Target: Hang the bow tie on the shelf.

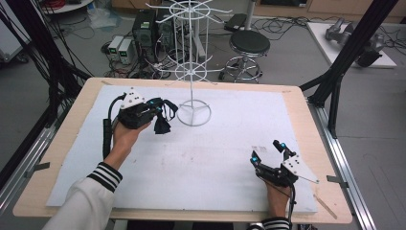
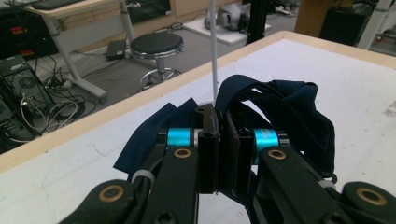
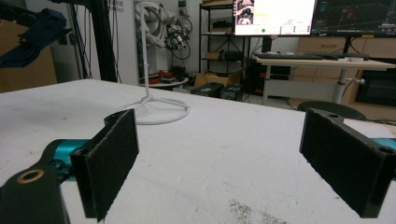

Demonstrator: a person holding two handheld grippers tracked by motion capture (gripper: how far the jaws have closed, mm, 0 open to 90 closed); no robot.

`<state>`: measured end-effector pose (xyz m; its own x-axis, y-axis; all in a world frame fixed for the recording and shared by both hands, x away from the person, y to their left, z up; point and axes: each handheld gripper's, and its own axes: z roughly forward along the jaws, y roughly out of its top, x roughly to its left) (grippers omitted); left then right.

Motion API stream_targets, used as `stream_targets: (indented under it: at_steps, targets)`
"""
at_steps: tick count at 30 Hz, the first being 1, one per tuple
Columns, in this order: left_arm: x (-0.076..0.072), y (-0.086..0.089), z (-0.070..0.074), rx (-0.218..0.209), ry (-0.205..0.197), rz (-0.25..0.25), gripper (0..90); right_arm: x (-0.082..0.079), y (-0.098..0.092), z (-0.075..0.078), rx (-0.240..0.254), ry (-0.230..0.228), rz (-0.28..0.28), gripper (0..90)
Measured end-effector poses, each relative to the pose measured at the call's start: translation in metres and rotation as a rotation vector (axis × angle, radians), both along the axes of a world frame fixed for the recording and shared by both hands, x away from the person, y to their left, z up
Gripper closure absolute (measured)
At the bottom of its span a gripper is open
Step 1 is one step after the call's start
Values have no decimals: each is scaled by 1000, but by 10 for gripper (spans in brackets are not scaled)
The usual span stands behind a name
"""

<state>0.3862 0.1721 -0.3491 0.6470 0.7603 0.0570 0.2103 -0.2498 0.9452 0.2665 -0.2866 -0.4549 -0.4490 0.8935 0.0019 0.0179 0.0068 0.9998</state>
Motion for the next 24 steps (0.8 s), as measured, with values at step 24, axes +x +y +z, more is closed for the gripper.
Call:
stream_targets:
  at_steps: [24]
  targets:
    - [-7, 1, 46, -48, -102, -15, 845, 0, 0, 0, -3, 2, -1, 109]
